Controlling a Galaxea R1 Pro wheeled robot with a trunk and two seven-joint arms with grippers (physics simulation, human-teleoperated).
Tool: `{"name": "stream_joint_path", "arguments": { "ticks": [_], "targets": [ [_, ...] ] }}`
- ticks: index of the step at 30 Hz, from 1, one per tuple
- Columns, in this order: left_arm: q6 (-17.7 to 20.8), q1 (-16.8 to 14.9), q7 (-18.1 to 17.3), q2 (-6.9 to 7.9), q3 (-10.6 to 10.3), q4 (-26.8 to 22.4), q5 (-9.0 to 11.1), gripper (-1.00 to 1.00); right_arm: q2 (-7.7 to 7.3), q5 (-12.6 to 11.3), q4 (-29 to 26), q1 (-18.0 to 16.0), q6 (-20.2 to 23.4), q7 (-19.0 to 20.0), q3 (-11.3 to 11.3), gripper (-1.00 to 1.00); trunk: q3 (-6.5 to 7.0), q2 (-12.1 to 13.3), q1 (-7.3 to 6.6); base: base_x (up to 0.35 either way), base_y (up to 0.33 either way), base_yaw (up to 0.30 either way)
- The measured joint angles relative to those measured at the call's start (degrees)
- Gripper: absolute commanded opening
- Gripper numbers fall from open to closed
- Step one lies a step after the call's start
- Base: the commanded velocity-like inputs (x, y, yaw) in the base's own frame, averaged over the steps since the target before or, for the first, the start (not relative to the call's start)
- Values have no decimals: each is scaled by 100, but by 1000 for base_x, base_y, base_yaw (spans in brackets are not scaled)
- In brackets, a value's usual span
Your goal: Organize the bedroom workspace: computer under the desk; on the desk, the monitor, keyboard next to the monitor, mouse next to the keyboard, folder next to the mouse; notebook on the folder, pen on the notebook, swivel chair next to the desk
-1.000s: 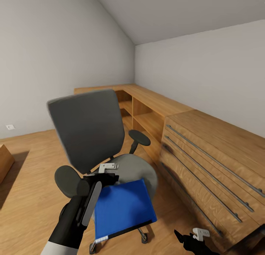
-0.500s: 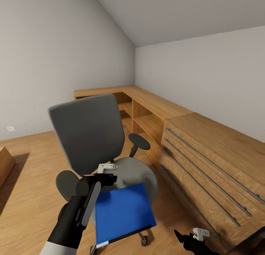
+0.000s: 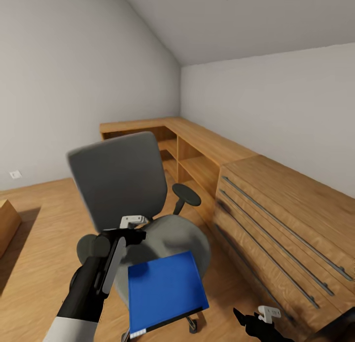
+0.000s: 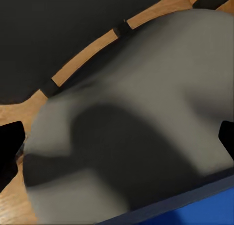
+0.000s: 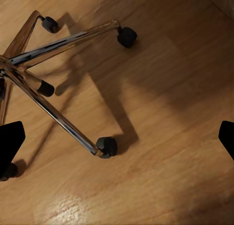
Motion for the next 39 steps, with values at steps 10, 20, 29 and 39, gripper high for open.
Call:
{"name": "stream_joint_path", "arguments": {
  "ticks": [10,20,29,39],
  "targets": [
    [-2,-44,-8,435,380,-29,26,100,-5,7,2,0,-4,-13,-3,100,179,401,-220,0,0,0],
    [-8,-47,-545,879,626,-63,152,100,-13,9,2,1,-9,-18,-3,100,234,523,-286,0,0,0],
    [-10,-47,-847,1210,899,-129,203,100,-12,12,2,1,-99,-21,-3,100,234,523,-286,0,0,0],
    [3,-46,-1296,1505,1831,-164,352,100,-8,13,3,1,-121,-29,-2,100,234,523,-286,0,0,0]
  ]
}}
